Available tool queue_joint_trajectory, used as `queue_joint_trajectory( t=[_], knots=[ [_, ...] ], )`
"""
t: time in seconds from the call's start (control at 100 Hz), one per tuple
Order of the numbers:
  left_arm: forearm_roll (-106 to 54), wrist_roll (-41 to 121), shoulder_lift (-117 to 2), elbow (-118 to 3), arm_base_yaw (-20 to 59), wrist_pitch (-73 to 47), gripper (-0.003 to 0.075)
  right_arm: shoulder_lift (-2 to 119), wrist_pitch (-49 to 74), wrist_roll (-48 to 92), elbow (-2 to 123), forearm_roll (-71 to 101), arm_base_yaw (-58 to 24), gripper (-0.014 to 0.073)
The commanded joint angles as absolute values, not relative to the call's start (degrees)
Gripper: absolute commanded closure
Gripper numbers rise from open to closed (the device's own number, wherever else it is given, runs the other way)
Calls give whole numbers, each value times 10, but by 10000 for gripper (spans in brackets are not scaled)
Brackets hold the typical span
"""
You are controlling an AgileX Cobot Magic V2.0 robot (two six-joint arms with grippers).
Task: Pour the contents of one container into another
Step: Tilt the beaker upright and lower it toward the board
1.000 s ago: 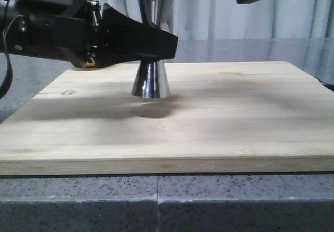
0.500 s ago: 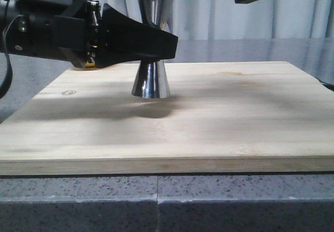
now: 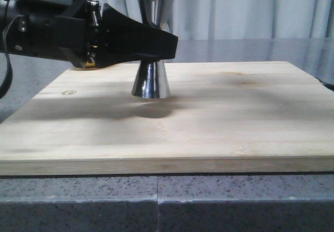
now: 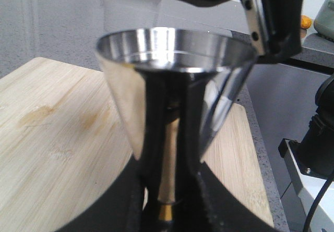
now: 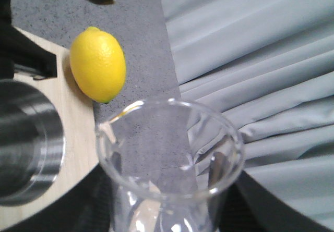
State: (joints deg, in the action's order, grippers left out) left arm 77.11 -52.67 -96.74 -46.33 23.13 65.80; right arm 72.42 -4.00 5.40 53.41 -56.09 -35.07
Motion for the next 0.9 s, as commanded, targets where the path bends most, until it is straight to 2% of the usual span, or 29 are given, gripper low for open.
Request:
queue_joint_trajectory(
  t=[0.0, 0.42, 0.89],
  knots=[
    [754, -532, -949, -479, 236, 747, 739, 706, -56, 53, 555, -500, -350, 358],
    [754, -532, -949, -479, 236, 747, 739, 708, -101, 53, 553, -304, -255, 358],
    [755, -532, -949, -479, 236, 747, 739, 757, -256, 53, 456, -183, -187, 358]
  ],
)
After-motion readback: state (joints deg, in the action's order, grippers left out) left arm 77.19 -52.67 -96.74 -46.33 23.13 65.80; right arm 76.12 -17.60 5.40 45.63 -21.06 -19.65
